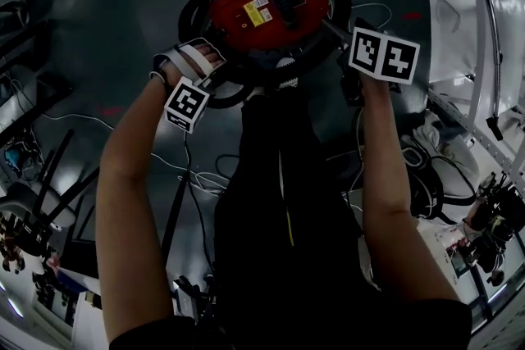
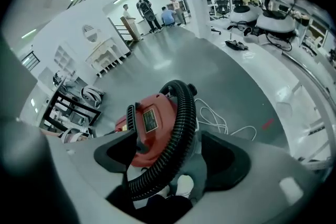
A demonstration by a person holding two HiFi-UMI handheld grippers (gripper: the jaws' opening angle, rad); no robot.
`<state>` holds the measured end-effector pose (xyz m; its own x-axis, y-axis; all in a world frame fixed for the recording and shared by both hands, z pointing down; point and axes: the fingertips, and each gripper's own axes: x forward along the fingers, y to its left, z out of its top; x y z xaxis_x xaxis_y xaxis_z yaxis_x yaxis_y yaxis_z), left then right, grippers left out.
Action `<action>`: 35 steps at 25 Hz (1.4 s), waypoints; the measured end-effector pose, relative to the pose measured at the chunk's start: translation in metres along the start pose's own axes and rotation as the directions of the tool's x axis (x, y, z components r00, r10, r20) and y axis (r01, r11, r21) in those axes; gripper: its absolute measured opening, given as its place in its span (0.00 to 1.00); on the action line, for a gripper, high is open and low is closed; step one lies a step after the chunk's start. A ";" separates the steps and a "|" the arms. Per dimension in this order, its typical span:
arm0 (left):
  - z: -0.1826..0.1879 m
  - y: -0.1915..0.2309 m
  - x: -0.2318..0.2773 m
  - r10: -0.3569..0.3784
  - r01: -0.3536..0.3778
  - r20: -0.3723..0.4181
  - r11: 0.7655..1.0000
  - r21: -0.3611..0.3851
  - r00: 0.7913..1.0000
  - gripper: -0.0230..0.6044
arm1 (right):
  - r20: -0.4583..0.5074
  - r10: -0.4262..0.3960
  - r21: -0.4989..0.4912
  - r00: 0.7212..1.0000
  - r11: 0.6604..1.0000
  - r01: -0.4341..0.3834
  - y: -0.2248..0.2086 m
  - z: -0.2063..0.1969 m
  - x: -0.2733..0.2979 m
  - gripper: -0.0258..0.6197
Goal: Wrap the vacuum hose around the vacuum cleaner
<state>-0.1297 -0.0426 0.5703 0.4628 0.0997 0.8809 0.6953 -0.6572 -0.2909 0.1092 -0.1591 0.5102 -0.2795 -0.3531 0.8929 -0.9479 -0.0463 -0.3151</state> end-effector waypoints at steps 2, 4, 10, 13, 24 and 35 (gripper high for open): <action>0.000 0.003 0.006 -0.002 0.002 0.012 1.000 -0.008 1.000 0.36 | -0.019 -0.020 -0.032 1.000 0.999 0.019 -0.007 0.012 0.010 0.63; 0.001 0.005 0.011 -0.001 0.002 0.025 1.000 -0.011 1.000 0.36 | -0.065 -0.030 -0.052 0.997 0.998 0.026 -0.012 0.017 0.027 0.63; 0.009 0.008 0.022 -0.005 0.004 0.068 1.000 0.018 0.998 0.37 | -0.193 -0.123 -0.066 0.974 0.992 0.112 -0.035 0.008 0.059 0.38; 0.007 0.005 0.028 -0.005 0.005 0.074 1.000 0.000 0.997 0.37 | -0.190 -0.115 -0.073 0.975 0.992 0.103 -0.034 0.006 0.058 0.36; 0.001 -0.005 0.061 -0.008 0.014 0.097 0.998 -0.060 0.995 0.38 | -0.155 -0.116 -0.081 0.981 0.991 0.105 -0.037 0.003 0.055 0.36; -0.002 -0.018 0.068 0.040 -0.040 0.064 0.999 0.002 0.997 0.52 | -0.150 -0.099 -0.033 0.984 0.995 0.095 -0.037 -0.006 0.066 0.37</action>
<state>-0.1122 -0.0257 0.6363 0.5249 0.1211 0.8425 0.6769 -0.6595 -0.3269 0.1252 -0.1750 0.5829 -0.2042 -0.2021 0.9578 -0.9747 -0.0492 -0.2182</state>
